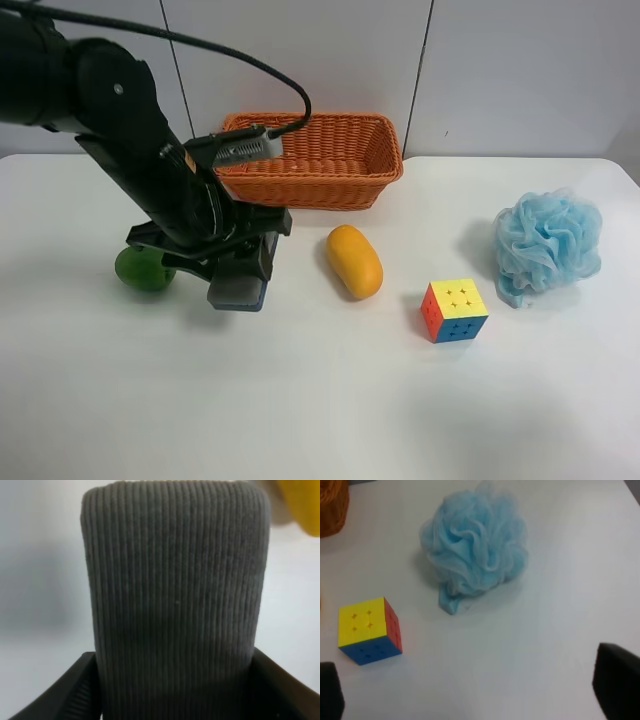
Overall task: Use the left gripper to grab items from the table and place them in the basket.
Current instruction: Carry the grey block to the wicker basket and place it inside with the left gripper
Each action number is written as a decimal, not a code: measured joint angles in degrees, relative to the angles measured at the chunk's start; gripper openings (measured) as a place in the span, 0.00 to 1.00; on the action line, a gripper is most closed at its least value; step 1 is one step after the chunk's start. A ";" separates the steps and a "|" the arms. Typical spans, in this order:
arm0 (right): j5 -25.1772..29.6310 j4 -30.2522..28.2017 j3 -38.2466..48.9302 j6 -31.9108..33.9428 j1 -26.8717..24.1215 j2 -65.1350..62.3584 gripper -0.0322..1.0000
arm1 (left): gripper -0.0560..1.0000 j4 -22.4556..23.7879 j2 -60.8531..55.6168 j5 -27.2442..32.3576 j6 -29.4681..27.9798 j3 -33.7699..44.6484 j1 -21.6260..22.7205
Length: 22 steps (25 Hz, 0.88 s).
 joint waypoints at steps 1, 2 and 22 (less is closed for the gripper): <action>0.00 0.00 0.00 0.00 0.00 0.00 0.99 | 0.57 0.00 -0.20 1.53 0.00 -1.75 0.00; 0.00 0.00 0.00 0.00 0.00 0.00 0.99 | 0.57 0.24 -0.35 3.42 0.00 -3.87 0.00; 0.00 0.00 0.00 0.00 0.00 0.00 0.99 | 0.57 7.32 23.10 24.42 7.38 -54.12 2.44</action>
